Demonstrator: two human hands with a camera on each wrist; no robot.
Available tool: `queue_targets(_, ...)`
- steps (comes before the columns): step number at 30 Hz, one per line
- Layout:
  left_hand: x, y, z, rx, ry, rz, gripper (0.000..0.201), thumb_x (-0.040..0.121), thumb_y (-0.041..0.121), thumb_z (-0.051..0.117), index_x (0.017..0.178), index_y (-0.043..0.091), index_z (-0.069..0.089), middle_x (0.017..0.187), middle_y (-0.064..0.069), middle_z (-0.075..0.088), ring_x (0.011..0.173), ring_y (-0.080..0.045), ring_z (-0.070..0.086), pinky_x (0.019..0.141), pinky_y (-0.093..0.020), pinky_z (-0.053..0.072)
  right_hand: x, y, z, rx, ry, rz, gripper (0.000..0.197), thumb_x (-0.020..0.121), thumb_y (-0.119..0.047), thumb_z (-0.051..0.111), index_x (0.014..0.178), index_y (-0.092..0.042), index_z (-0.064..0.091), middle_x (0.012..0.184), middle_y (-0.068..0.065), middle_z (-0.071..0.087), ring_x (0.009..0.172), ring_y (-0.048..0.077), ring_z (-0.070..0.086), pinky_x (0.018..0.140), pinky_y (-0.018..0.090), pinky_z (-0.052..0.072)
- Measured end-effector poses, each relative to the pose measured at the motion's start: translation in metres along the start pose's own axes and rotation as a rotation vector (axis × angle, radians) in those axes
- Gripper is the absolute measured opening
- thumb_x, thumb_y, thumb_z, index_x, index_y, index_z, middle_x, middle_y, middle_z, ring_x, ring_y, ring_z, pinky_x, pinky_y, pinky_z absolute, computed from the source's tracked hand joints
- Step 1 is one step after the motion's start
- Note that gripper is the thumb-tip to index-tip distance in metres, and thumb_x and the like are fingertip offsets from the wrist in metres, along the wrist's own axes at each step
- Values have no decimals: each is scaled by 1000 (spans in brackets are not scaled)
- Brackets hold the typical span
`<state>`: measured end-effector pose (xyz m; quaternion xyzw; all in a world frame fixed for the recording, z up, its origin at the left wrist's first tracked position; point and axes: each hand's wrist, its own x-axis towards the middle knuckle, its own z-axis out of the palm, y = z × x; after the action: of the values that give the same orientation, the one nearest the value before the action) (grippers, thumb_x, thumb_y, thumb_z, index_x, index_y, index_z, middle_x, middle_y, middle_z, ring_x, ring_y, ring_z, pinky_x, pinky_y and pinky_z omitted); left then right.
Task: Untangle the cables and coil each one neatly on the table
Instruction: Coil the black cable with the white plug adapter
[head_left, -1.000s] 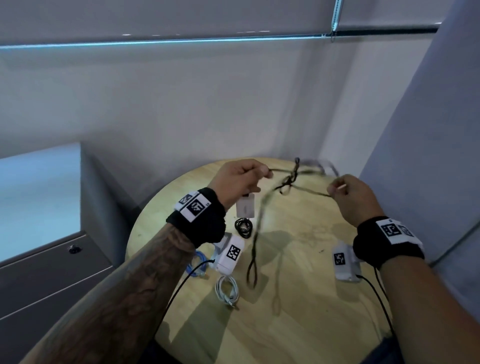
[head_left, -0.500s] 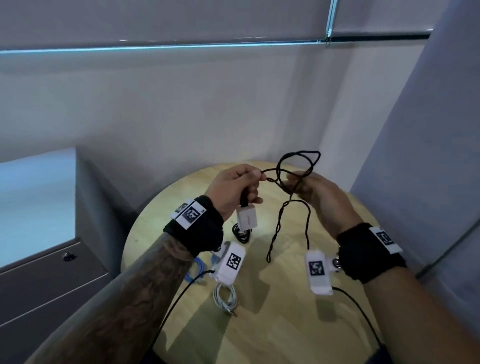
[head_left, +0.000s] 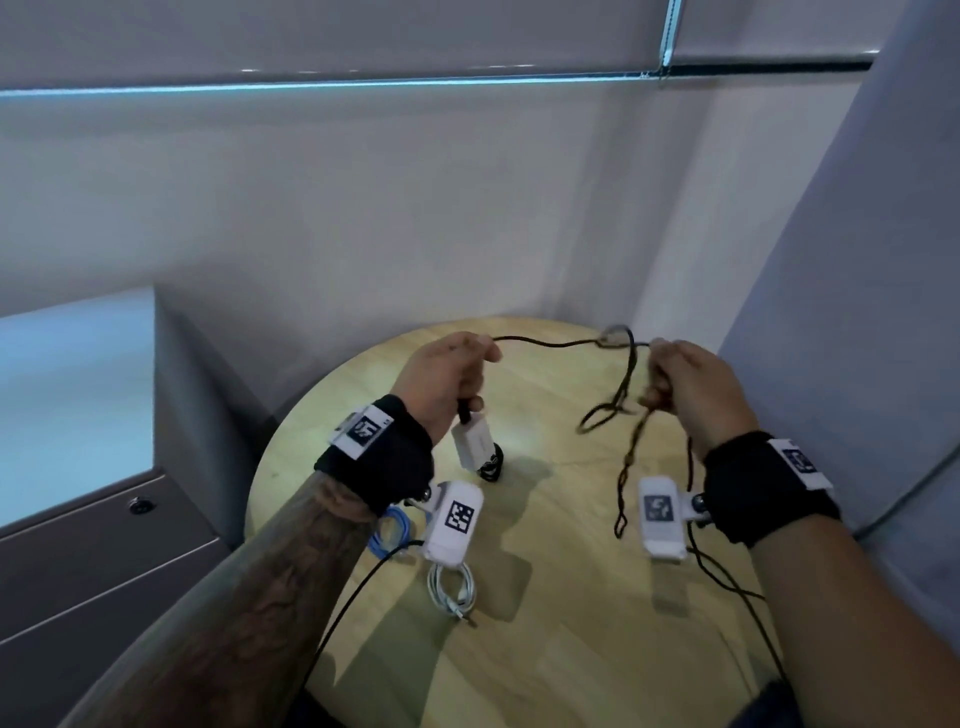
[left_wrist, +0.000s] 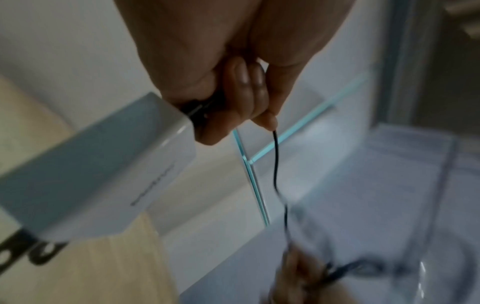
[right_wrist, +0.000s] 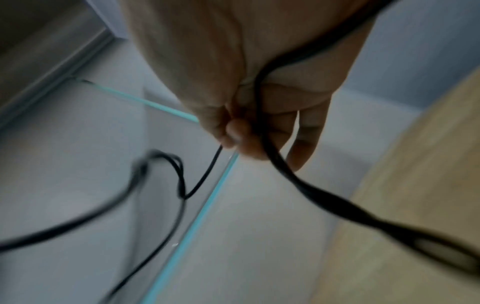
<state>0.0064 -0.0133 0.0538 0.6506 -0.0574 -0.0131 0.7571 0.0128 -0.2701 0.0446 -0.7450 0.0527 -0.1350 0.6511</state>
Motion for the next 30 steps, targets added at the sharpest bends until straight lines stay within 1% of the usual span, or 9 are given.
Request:
queue_targets(9, 8, 20, -35, -554, 248, 74, 26, 94, 19, 41, 70, 16, 47, 45, 10, 23, 38, -7, 19, 42, -21, 21, 42, 74, -64, -1036, -50, 229, 29, 99, -25, 54, 91, -2, 70, 108, 25, 66, 88, 36, 59, 76, 36, 45)
queue_targets(12, 9, 28, -41, -559, 202, 66, 26, 94, 21, 40, 70, 16, 49, 46, 9, 24, 39, -7, 20, 42, -21, 24, 42, 94, -67, -1255, -191, 296, 31, 101, -28, 53, 118, -7, 68, 124, 17, 64, 105, 35, 61, 86, 39, 48)
queue_targets(14, 9, 26, -32, -442, 119, 24, 25, 95, 21, 41, 73, 16, 51, 48, 9, 25, 40, -7, 21, 42, -21, 26, 36, 87, -57, -1343, -253, 245, 27, 100, -28, 50, 105, -12, 71, 116, 13, 66, 100, 33, 61, 88, 41, 50)
queue_targets(16, 9, 22, -18, -322, 41, -17, 23, 96, 19, 42, 78, 14, 55, 49, 8, 27, 41, -7, 23, 44, -21, 27, 29, 64, -40, -1232, -173, 99, 29, 100, -31, 47, 86, -16, 67, 101, 10, 66, 93, 31, 60, 88, 40, 50)
queue_targets(18, 8, 17, -2, -240, -32, -46, 21, 97, 17, 44, 81, 11, 56, 51, 7, 30, 42, -7, 25, 46, -21, 27, 13, 35, -18, -774, -89, -106, 28, 101, -37, 51, 96, -16, 68, 100, -1, 66, 93, 22, 59, 84, 30, 44)
queue_targets(20, 6, 13, 14, -199, -97, -65, 19, 98, 16, 46, 84, 10, 57, 53, 6, 32, 43, -8, 27, 48, -22, 29, -15, -1, 9, -247, -225, -166, 33, 97, -46, 57, 108, -19, 71, 108, -12, 72, 104, 7, 63, 90, 23, 43)
queue_targets(23, 5, 14, 27, -178, -131, -65, 18, 100, 17, 46, 87, 11, 57, 57, 4, 33, 45, -9, 28, 48, -23, 31, -34, -16, 30, -37, -446, -134, 30, 99, -38, 55, 104, -12, 69, 91, -2, 76, 92, 9, 71, 98, 29, 47)
queue_targets(26, 2, 15, 26, -42, -159, -128, 24, 98, 17, 45, 74, 14, 52, 51, 4, 28, 42, -10, 21, 43, -20, 24, -31, -21, 24, 43, -304, -170, 18, 101, -18, 56, 90, -9, 66, 53, -10, 49, 46, 7, 44, 63, 36, 53)
queue_targets(30, -12, 13, 26, 23, -375, -319, 32, 92, 23, 38, 60, 20, 36, 48, 6, 19, 44, -11, 9, 44, -25, 8, -21, -19, 12, 16, -124, -253, 8, 92, -18, 70, 84, -19, 72, 56, -16, 52, 48, 1, 41, 45, 18, 35)
